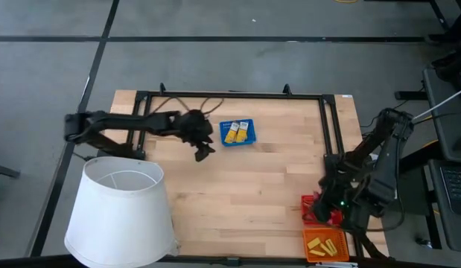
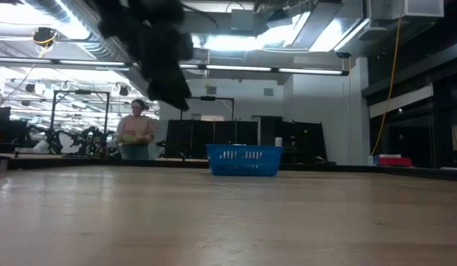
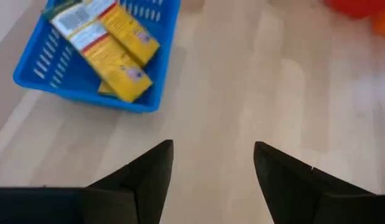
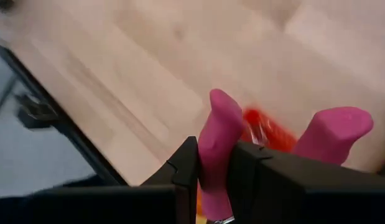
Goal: Pick & Place School Supplies
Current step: Put the pink hole puncher into the red bin
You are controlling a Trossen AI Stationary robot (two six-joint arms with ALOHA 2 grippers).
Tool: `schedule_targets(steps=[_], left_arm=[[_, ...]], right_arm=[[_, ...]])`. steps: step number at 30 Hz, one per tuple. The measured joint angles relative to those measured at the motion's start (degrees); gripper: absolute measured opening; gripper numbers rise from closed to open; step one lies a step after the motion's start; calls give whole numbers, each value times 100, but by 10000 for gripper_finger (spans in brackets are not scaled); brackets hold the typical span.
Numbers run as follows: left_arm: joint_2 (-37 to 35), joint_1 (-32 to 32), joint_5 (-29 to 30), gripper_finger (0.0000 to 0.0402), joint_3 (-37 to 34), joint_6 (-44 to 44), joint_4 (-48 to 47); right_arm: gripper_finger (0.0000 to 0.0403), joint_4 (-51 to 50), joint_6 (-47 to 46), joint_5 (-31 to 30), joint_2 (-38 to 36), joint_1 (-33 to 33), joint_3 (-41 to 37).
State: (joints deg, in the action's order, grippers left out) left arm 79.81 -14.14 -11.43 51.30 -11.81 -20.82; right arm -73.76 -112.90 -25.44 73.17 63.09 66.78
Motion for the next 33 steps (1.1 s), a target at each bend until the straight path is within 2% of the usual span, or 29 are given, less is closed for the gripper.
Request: schedule_targets(steps=[3,6,8,15,19,25,33], left_arm=[[-635,124,117,221,-399,-237,36],[-1099,306,383,221,-548,-297,25],[-1276,444,517,221,-575,-353,26],[-1382,760,785,221,-587,-706,5],[-1360,969,1019,221,-587,-919,8],[-1360,1195,1166,221,-587,-1240,22],[-1360,1358,1307,221,-587,-1600,236]], right_arm=[[48,296,-9,750,0,282,-268],[48,535,567,1531,0,415,-521],[48,630,1076,1805,0,410,-659],[48,1426,2936,2220,-22,-67,-1149],[48,1896,3585,2354,-23,-407,-1531],[48,2577,4025,2293,-30,-721,-2039],[48,2826,3874,2017,-32,-798,-2416]])
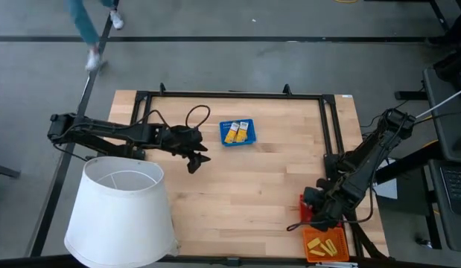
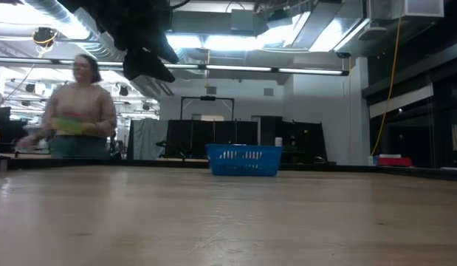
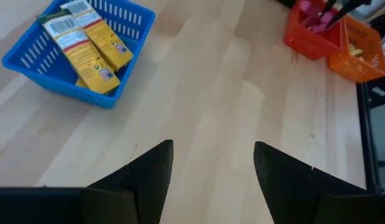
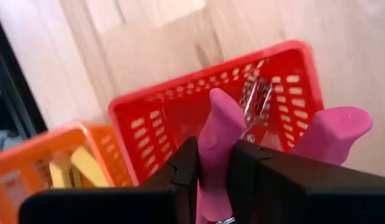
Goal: Pick & Place School Supplies
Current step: Put the pink hole puncher into the red bin, then return to Home Position
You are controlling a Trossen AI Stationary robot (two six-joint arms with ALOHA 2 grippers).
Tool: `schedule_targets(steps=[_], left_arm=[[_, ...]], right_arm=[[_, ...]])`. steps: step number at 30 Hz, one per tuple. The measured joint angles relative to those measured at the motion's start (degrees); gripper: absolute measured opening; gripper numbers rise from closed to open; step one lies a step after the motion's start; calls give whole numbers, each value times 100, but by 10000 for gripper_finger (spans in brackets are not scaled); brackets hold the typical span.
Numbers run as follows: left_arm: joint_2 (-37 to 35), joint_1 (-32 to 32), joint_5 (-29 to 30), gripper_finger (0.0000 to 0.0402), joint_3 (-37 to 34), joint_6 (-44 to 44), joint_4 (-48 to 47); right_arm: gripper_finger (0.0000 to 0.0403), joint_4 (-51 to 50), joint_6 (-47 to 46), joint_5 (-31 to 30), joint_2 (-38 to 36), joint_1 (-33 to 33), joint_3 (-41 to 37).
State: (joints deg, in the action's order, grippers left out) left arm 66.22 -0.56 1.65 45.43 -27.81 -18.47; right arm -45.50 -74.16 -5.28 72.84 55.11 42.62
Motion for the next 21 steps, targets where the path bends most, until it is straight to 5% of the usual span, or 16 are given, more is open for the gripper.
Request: schedule_targets(steps=[2,11,17,21], left_arm=[[0,21,26,221,0,-42,78],[0,24,308,221,0,33,375],[-213,60,597,221,7,920,1879],[-803,-277,589,221,-53,1079,1515]], right_arm=[[60,-69,-206,-83,-5,0,-20],[235,-141,-1216,-482,-202,146,21],[240,-606,-2200,-2856,-716,464,577],[223,-1220,-2934,-4368,-1034,709,862]])
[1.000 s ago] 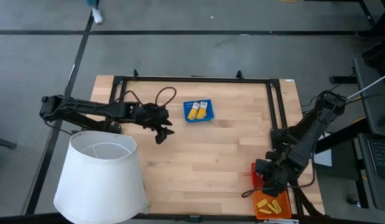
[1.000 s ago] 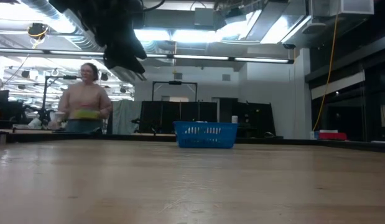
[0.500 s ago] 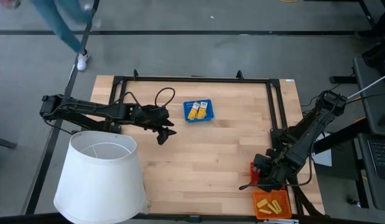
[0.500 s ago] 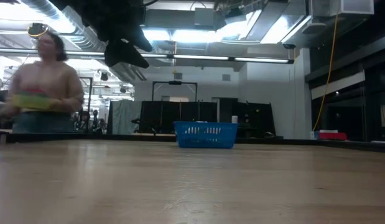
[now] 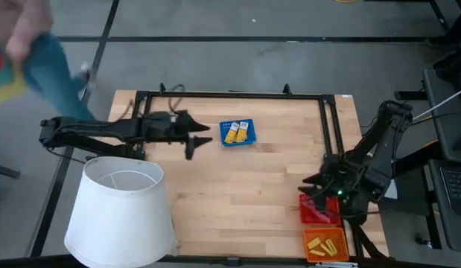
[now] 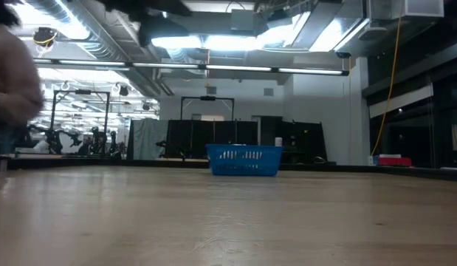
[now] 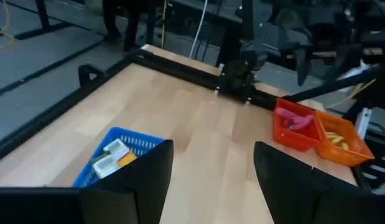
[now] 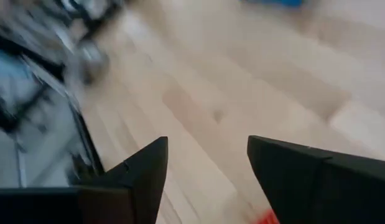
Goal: Pick & Place School Supplies
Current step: Return to Home Position
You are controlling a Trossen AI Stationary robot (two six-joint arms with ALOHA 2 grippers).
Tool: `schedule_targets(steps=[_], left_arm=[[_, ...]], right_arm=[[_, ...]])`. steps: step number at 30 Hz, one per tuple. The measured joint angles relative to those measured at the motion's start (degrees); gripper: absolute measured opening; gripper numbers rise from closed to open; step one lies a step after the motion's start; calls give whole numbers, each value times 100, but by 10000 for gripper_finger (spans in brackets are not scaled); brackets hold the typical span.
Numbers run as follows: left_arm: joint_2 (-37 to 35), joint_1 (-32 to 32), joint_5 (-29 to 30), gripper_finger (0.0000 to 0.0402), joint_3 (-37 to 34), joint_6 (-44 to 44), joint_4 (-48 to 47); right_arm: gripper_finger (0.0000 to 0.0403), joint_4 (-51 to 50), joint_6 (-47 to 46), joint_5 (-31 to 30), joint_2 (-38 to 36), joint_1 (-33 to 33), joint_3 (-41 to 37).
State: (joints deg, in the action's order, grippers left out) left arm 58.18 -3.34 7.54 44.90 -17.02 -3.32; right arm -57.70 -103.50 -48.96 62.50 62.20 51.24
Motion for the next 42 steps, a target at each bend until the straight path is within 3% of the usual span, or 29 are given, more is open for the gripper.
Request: schedule_targets(steps=[8,15,20,27,31,42], left_arm=[[-1943,-643,-953,216,-1204,-353,-293],[-2866,-628,-1361,186,-2217,-258,50],[-3585,-607,-1349,169,-2893,155,595],[-4523,-607,-1312,158,-3555,672,654],[-5002,-607,-1248,157,-3802,873,654],[-5815,-607,-956,157,-4438,900,469]], right_arm=[[194,-233,-666,-1252,-199,192,48],[184,-138,-1310,-2152,-199,110,46],[179,74,-1068,-2218,-189,8,115],[173,72,-81,-2234,-186,-180,409],[173,72,238,-2547,-186,-237,446],[173,71,857,-2883,-170,-376,448]])
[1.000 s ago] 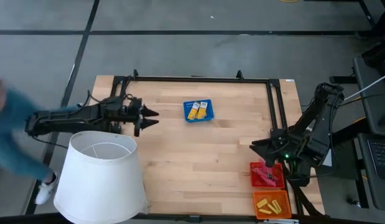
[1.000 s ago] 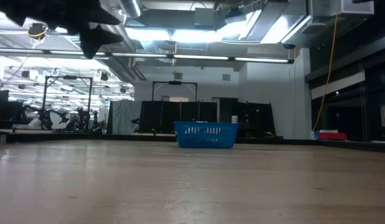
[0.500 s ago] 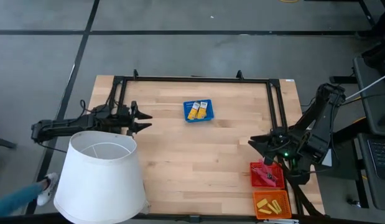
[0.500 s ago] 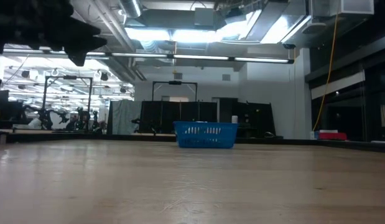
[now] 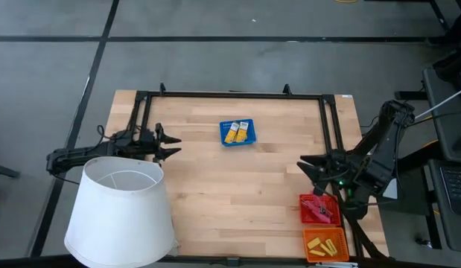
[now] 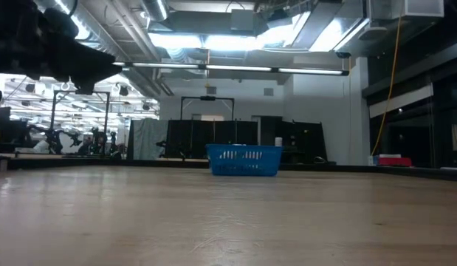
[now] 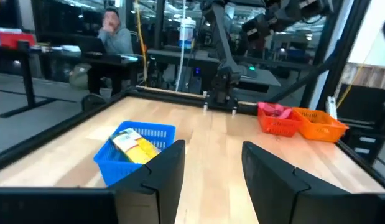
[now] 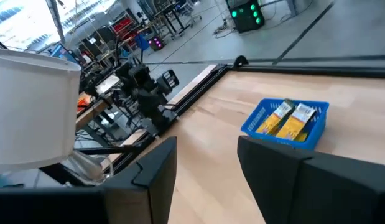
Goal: Pick & Place School Supplies
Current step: Return to Home Position
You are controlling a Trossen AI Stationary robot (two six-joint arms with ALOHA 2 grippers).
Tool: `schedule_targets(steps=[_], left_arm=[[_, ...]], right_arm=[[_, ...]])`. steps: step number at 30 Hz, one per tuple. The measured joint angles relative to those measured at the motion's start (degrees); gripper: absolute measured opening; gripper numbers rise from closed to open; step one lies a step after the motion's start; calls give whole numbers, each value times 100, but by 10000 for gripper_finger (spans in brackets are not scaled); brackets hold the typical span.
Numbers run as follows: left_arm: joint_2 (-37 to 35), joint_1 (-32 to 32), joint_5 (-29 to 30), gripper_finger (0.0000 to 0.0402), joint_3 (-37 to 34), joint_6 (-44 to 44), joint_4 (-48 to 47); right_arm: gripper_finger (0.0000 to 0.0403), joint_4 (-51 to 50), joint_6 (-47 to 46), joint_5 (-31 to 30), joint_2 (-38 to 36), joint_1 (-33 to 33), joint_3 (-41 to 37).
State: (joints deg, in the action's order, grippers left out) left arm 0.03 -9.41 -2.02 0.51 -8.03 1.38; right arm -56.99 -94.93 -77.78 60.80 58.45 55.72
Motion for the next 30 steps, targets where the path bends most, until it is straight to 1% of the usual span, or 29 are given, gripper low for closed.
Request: schedule_targets(steps=[4,6,9,12,15,17,18,22,24,28,30], left_arm=[[107,27,48,157,0,237,-16],[120,34,187,157,0,129,-32],[206,31,259,157,0,-131,-40],[216,31,251,157,0,-169,-33],[216,31,249,157,0,-171,-6],[216,31,250,157,0,-170,-12],[216,31,250,157,0,-171,-12],[216,31,249,157,0,-170,-12],[216,31,249,157,0,-171,-3],[216,31,249,157,0,-171,10],[216,31,249,157,0,-171,10]], right_arm=[[173,-2,133,9,63,-95,0],[173,-28,116,181,78,-122,0],[173,-114,-19,788,80,-169,0],[173,-105,-21,1401,84,-221,-29],[173,109,-4,2284,136,-461,-312],[173,764,287,2697,190,-667,-678],[173,1371,573,2859,196,-781,-924],[173,4507,2468,3596,202,-1381,-2024],[173,5728,3443,4018,202,-1745,-2440],[173,6706,5222,5046,199,-2639,-2802],[173,7052,5976,5826,198,-3165,-2845]])
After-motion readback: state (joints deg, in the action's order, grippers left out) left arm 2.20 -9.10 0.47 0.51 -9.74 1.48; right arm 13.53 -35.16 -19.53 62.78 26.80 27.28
